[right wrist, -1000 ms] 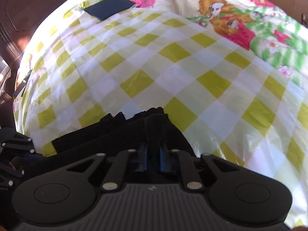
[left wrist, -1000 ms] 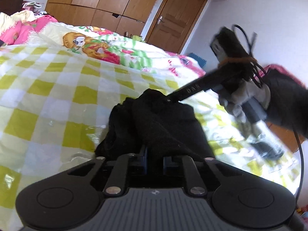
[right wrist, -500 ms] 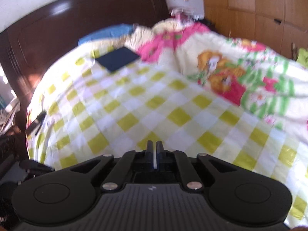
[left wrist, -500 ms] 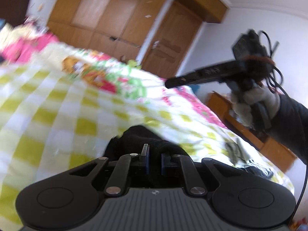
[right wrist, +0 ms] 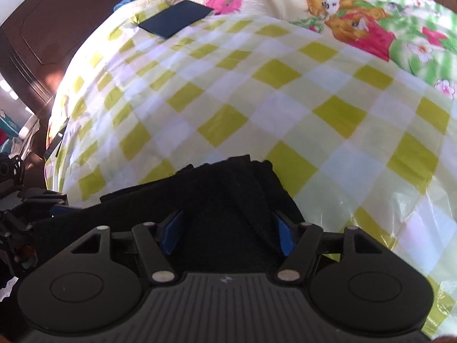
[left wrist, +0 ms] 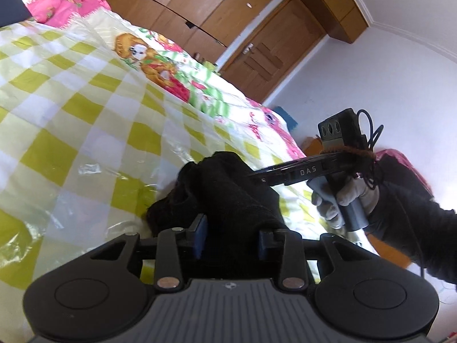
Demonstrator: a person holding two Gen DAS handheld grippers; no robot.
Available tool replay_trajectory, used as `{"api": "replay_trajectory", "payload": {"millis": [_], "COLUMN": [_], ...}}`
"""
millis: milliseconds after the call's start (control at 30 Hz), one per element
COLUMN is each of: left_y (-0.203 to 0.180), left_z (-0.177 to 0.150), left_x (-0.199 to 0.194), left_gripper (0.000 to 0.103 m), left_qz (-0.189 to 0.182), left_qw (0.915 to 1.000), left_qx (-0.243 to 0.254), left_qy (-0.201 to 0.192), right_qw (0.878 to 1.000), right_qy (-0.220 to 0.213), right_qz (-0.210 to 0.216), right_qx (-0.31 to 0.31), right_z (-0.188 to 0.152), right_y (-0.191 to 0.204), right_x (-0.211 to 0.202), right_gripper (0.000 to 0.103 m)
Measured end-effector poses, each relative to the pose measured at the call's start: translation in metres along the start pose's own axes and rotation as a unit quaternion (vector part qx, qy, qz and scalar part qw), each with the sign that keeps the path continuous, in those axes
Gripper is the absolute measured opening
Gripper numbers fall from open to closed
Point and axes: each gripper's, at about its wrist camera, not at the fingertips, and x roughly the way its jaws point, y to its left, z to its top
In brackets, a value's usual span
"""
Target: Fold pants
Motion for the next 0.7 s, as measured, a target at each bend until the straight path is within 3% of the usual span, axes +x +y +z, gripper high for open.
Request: {"api": "replay_trajectory", "payload": {"millis": [33, 67, 133, 300, 400, 500, 567, 633, 700], "left_y": [-0.003, -0.006, -0.008, -0.018, -0.031, -0.036, -0.033, -0.031, -0.025], "left_z": [0.001, 0.002, 0.005, 0.009, 0.013, 0.015, 0.013, 0.005, -0.004], "left_x": [-0.001, -0.003, -0.011, -0.030, -0.032, -0.038, -0.027, -0.012, -0.002], "left_gripper": [0.047, 0.048, 0.048, 0.056, 0.058, 0.067, 0.068, 0.068, 0.068], "left_qz": [-0.003, -0.003, -0.007, 0.024, 0.020, 0.030, 0.038, 0.073, 0.076], "left_qw": [1.0000, 0.9999, 0.9999, 0.9995, 0.9990, 0.9985, 0.9982, 0.9955, 0.9954], "left_qx": [0.003, 0.007, 0.003, 0.017, 0.036, 0.044, 0.039, 0.041, 0.024], "left_qy": [0.004, 0.009, 0.015, 0.009, 0.014, 0.014, 0.026, 0.045, 0.053], "right_qw": [1.000, 0.999, 0.999, 0.999, 0.999, 0.999, 0.999, 0.999, 0.999], "right_qy": [-0.006, -0.005, -0.005, -0.010, -0.015, -0.017, -0.017, -0.017, -0.016], "right_qz": [-0.009, -0.029, -0.033, -0.042, -0.041, -0.037, -0.035, -0.030, -0.023], "right_qx": [-0.007, -0.014, 0.007, 0.008, 0.015, 0.017, 0.027, 0.032, 0.020], "right_z": [-0.001, 0.000, -0.002, -0.012, -0.013, -0.015, -0.016, -0.017, -0.017], "right_y": [0.003, 0.006, 0.003, 0.005, 0.004, 0.003, 0.001, 0.000, 0.002], "right_x": [-0.002, -0.002, -0.002, 0.000, -0.002, -0.001, 0.001, 0.001, 0.000], "right_gripper": [0.054, 0.033, 0.024, 0.018, 0.018, 0.018, 0.021, 0.023, 0.029]}}
